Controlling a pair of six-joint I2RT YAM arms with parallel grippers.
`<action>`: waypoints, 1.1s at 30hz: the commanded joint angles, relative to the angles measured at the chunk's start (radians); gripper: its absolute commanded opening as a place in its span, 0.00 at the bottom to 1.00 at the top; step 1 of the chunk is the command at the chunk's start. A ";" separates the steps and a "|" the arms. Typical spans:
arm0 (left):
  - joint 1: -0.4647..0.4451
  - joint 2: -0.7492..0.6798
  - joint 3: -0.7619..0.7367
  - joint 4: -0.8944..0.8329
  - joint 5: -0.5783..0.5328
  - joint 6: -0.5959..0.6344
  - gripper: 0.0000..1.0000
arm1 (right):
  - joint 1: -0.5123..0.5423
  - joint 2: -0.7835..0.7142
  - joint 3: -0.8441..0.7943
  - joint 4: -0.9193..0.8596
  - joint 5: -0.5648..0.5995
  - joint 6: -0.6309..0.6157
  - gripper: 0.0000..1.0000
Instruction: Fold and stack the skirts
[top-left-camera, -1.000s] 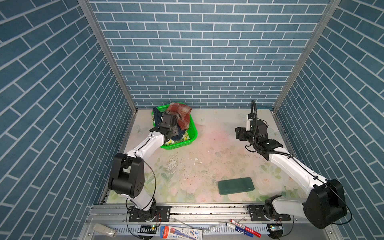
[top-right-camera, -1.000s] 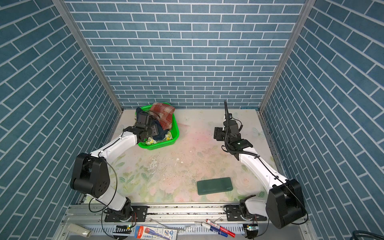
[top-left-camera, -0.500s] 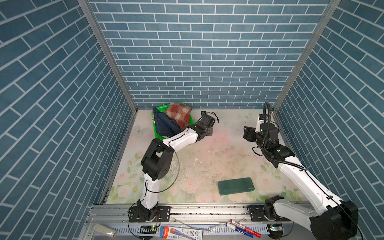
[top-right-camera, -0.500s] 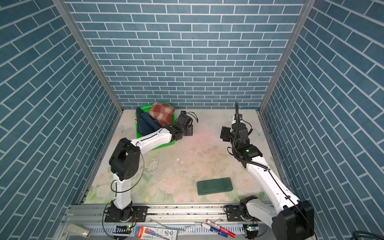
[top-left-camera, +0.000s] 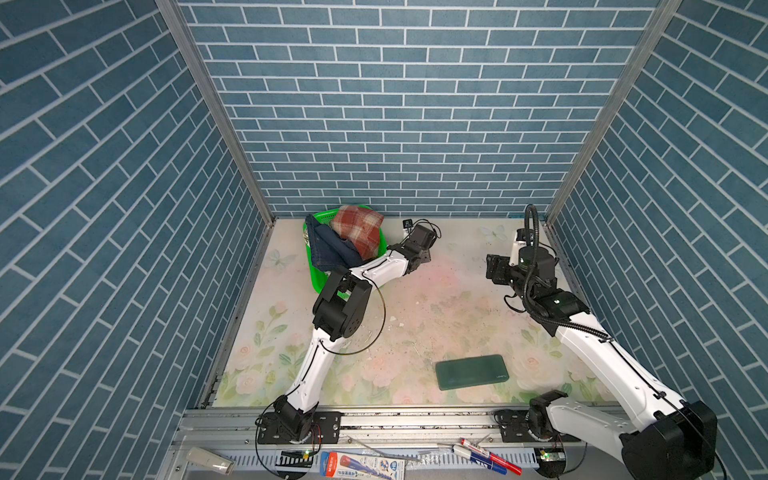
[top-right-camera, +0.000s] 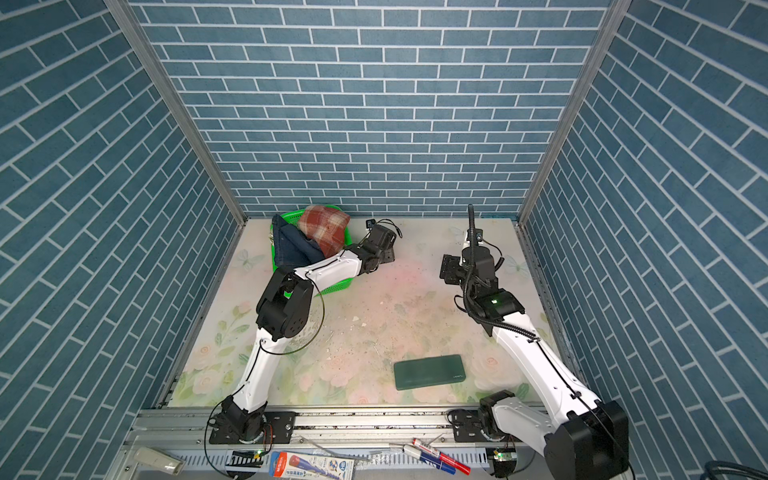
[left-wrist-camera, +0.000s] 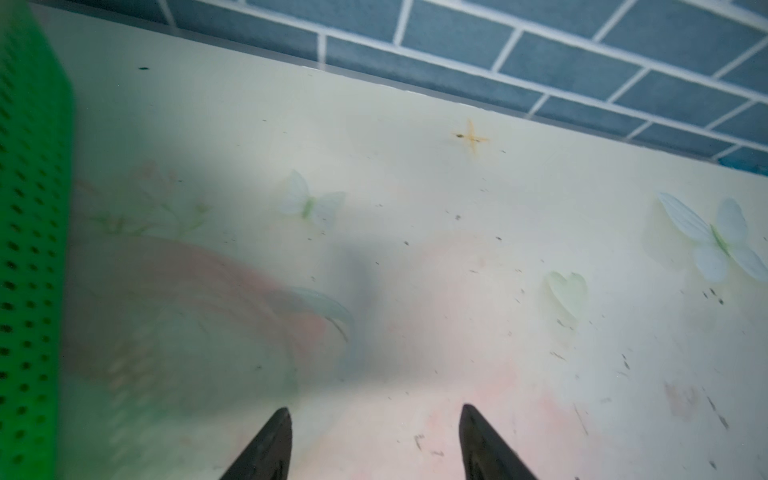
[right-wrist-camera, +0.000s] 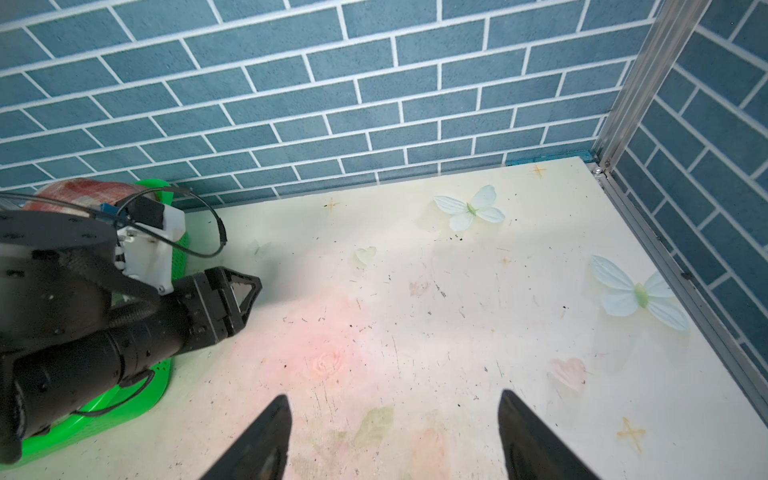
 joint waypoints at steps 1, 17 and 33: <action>0.067 -0.019 -0.029 -0.017 -0.031 -0.055 0.64 | 0.010 0.001 -0.023 -0.011 0.001 -0.023 0.77; 0.288 -0.205 -0.325 0.025 -0.023 -0.008 0.64 | 0.036 0.053 -0.034 0.036 -0.018 -0.017 0.77; 0.179 -0.322 -0.466 0.098 0.210 0.098 0.68 | 0.041 0.099 -0.013 0.022 0.024 -0.008 0.77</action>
